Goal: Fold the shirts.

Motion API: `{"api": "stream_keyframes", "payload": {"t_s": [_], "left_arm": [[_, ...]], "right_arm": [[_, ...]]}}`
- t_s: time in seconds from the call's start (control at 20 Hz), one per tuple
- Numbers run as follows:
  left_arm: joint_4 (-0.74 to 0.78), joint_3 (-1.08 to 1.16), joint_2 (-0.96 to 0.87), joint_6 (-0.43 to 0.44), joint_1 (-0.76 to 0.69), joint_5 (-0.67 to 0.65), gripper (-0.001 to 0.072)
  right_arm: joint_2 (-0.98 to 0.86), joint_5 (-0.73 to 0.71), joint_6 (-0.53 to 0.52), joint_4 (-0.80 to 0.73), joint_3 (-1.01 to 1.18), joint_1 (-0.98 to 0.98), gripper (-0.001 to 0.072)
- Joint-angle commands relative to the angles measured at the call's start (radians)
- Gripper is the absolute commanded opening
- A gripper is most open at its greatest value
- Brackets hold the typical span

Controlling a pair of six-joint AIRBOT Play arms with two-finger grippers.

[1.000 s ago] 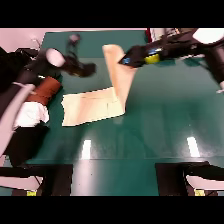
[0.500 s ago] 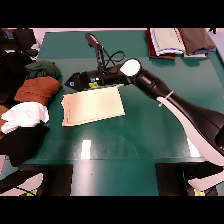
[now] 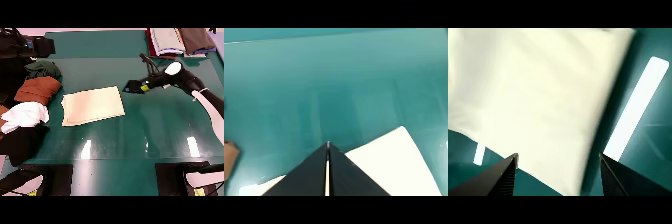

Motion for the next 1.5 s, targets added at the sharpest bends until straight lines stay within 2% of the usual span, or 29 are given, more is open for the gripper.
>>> {"api": "stream_keyframes", "payload": {"t_s": [0.0,0.1,0.25,0.3,0.35,0.4,0.6,0.7,0.8,1.0,1.25,1.45], "left_arm": [[0.0,-0.023,-0.003,0.002,-0.043,0.053,0.0019],[-0.005,-0.023,-0.011,0.002,-0.043,0.051,0.002],[-0.008,-0.024,-0.022,0.002,-0.043,0.044,0.0019],[-0.011,-0.024,-0.023,0.002,-0.043,0.04,0.002],[-0.014,-0.024,-0.023,0.002,-0.043,0.041,0.002],[-0.021,-0.024,-0.023,0.002,-0.043,0.041,0.002],[-0.127,-0.027,-0.024,0.002,-0.043,0.041,0.0019],[-0.14,-0.036,-0.026,0.003,-0.066,0.044,0.0018],[-0.128,-0.04,-0.034,0.021,-0.123,0.035,0.0018],[-0.117,-0.043,-0.036,0.036,-0.196,0.034,0.0019],[-0.118,-0.043,-0.036,0.035,-0.197,0.04,0.0019],[-0.12,-0.043,-0.036,0.024,-0.197,0.052,0.0019]], "right_arm": [[-0.103,0.055,0.011,0.112,-0.06,-0.092,0.0574],[-0.184,0.048,-0.001,0.166,-0.014,-0.047,0.0573],[-0.306,0.039,0.001,0.168,0.114,0.063,0.0572],[-0.345,0.024,0.001,0.178,0.159,0.102,0.0558],[-0.383,0.011,0.0,0.216,0.201,0.134,0.0487],[-0.414,-0.005,-0.001,0.251,0.24,0.159,0.0468],[-0.47,-0.032,-0.055,0.259,0.376,0.217,0.0019],[-0.443,-0.03,-0.079,0.253,0.399,0.199,0.0016],[-0.375,-0.029,-0.078,0.182,0.383,0.145,0.0016],[-0.14,-0.028,-0.058,0.01,0.204,-0.054,0.0016],[0.185,-0.029,-0.027,-0.19,-0.053,-0.465,0.0016],[0.346,-0.062,-0.013,-0.236,-0.176,-0.833,0.0016]]}}
